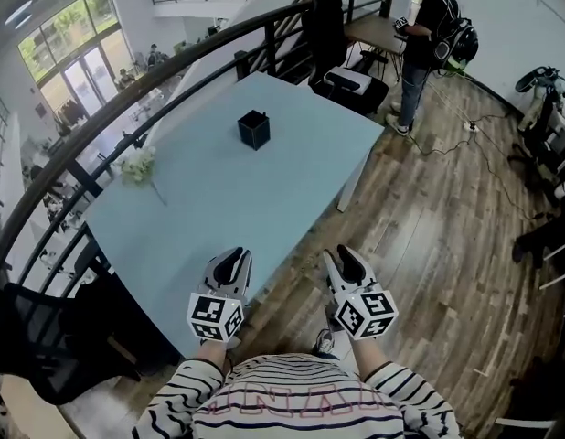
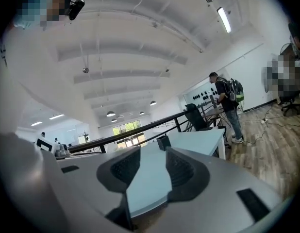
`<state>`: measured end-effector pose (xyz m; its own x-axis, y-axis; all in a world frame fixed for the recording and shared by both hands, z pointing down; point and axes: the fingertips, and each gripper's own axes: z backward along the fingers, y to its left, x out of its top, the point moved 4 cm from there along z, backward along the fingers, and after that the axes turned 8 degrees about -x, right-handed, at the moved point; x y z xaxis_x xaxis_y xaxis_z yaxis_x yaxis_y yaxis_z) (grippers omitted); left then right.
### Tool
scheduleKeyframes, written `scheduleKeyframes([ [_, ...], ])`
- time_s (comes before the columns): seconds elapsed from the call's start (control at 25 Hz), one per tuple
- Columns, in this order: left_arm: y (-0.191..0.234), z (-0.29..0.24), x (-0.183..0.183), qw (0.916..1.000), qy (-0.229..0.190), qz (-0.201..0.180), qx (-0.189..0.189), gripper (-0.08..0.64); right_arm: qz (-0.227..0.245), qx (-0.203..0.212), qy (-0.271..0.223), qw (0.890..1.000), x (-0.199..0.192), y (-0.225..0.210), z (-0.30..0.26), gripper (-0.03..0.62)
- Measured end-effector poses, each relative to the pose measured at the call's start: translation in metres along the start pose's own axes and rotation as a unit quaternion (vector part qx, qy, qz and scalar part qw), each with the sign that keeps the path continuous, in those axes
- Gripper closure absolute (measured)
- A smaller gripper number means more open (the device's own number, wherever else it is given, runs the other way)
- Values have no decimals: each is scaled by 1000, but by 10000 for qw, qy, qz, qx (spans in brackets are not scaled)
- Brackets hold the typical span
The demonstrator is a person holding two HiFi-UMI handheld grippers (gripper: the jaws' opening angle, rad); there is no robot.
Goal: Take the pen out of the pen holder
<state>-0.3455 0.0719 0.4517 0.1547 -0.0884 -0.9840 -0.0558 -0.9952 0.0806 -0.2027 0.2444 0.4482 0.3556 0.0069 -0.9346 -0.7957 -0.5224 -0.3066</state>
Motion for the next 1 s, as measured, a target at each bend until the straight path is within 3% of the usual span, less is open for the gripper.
scheduleKeyframes([
  [0.04,-4,-9,1,10000,-6,20,56,529,-9,77,37,10000,4,-9,-4,417],
  [0.16,-18,-36,6,9997,-13,94,216,425,38,289,111,9995,18,-39,-16,416],
  [0.56,-52,-110,7,9944,-45,283,1022,417,105,874,443,9951,45,-133,-54,416],
  [0.76,-53,-127,8,9920,31,319,1225,417,39,1008,519,9935,53,-153,-72,416],
  [1.0,-26,-157,5,9908,50,401,1290,417,-5,1053,607,9926,51,-163,-110,416],
])
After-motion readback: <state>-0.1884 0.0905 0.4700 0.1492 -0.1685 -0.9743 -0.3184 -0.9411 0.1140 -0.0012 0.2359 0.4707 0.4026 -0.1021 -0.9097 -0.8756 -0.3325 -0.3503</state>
